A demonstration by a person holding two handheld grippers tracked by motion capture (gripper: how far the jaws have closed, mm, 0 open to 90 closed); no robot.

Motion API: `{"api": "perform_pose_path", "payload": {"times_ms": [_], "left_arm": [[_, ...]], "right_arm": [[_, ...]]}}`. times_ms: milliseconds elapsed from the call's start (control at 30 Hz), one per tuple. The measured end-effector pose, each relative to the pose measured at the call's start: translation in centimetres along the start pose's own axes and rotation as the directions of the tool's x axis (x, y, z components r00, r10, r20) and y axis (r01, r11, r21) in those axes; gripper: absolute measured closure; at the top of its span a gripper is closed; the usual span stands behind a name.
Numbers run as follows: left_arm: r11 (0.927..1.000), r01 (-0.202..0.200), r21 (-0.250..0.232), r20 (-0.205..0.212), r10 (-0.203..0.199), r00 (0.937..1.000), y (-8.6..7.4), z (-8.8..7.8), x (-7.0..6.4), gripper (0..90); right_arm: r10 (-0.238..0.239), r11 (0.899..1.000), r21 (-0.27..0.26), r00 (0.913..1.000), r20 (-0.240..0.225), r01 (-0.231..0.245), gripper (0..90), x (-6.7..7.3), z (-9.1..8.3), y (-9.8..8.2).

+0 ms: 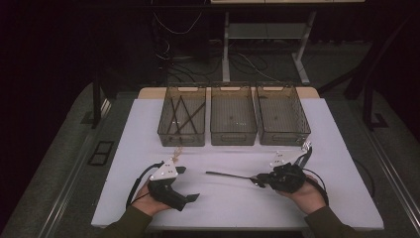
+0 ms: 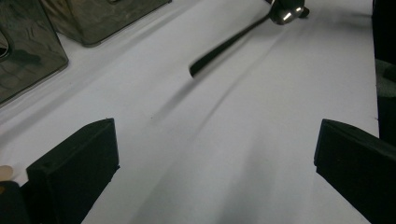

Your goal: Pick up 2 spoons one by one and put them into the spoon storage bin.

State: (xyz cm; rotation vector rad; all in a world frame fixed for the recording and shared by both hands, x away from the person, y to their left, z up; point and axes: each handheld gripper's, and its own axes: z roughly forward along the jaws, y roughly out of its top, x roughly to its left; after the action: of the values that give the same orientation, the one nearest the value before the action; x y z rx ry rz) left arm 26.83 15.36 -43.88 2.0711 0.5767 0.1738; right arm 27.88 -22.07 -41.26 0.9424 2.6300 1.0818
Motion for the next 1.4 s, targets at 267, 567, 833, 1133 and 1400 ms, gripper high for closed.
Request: {"api": "perform_pose_path", "payload": {"times_ms": [267,567,833,1133,1400], "left_arm": [[1.0,0.004,0.003,0.003,-0.004,1.0,0.0,0.1,-0.1,0.0],[1.0,-0.003,0.004,0.003,0.003,1.0,0.0,0.1,0.0,0.0],[1.0,0.002,0.003,0.007,-0.002,1.0,0.0,0.1,-0.1,0.0],[1.0,0.004,0.0,0.009,-0.004,0.9999,0.0,0.1,-0.2,0.0],[0.9999,0.01,-0.008,0.012,-0.01,0.9999,0.0,0.2,-0.2,0.0]], "right_arm": [[0.038,0.998,-0.053,0.9981,0.048,-0.035,87.6,-1.5,-1.0,1.3],[0.09,0.99,-0.114,0.992,0.089,-0.08,87.6,-2.9,-2.1,2.8],[0.116,0.986,-0.14,0.9772,0.178,-0.091,87.6,-4.2,-2.4,5.2],[0.161,0.978,-0.168,0.9571,0.241,-0.122,87.6,-6.2,-1.4,8.3],[0.17,0.983,-0.117,0.9311,0.323,-0.139,87.6,-7.4,1.1,10.6]]}}
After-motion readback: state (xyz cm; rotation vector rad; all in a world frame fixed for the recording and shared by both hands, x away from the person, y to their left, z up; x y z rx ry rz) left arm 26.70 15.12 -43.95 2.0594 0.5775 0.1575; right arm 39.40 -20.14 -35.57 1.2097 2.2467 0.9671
